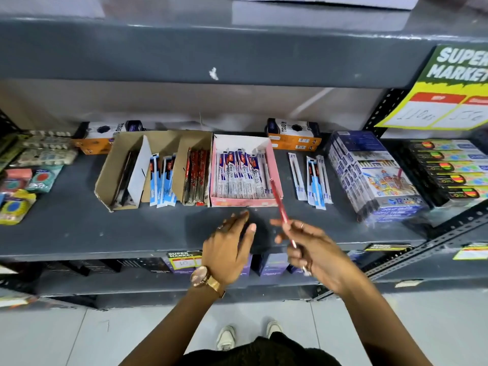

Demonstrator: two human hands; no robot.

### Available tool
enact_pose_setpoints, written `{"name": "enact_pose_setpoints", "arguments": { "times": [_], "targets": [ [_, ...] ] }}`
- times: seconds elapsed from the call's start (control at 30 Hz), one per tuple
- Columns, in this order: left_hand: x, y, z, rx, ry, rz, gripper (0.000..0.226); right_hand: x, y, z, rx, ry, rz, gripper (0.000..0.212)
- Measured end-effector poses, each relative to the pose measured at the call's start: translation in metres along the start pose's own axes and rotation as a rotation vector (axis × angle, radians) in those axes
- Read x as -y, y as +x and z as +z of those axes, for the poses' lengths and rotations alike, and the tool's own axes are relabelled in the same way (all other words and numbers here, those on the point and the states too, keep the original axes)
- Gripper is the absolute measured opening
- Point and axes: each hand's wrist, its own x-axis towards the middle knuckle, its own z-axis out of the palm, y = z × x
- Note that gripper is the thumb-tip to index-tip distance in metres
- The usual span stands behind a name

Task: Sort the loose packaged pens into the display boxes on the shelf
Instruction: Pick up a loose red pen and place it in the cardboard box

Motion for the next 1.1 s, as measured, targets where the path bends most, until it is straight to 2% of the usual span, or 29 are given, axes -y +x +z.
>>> {"name": "enact_pose_setpoints", "arguments": {
  "times": [0.1, 0.13, 0.17, 0.37, 0.47, 0.57, 0.83, 1.1],
  "targets": [
    [-0.021, 0.011, -0.026, 0.104, -0.859, -0.291, 0.041, -0.012, -0.012, 0.013, 0.148, -0.008, 0.05, 0.023],
    [-0.024, 0.014, -0.032, 0.129, -1.039, -0.385, 0.039, -0.016, -0.014, 0.017, 0.163, -0.01, 0.062, 0.025],
    [-0.025, 0.016, -0.037, 0.137, -1.118, -0.442, 0.036, -0.019, -0.014, 0.019, 0.167, -0.018, 0.072, 0.027],
    [-0.014, 0.01, -0.047, 0.014, -1.172, -0.596, 0.017, -0.038, -0.009, 0.023, 0.058, 0.004, 0.047, 0.03],
    [-0.008, 0.006, -0.049, -0.014, -1.194, -0.639, 0.018, -0.041, -0.006, 0.025, -0.041, -0.13, -0.062, 0.019],
    [-0.006, 0.005, -0.05, -0.059, -1.199, -0.67, 0.019, -0.038, -0.005, 0.025, -0.031, -0.237, -0.11, 0.012],
    [0.002, 0.0, -0.044, -0.08, -1.205, -0.674, 0.013, -0.036, 0.006, 0.019, -0.036, -0.241, -0.074, 0.026],
    [0.011, 0.002, -0.042, -0.077, -1.213, -0.706, 0.014, -0.033, 0.007, 0.019, -0.007, -0.403, 0.049, 0.021]
  ]
}}
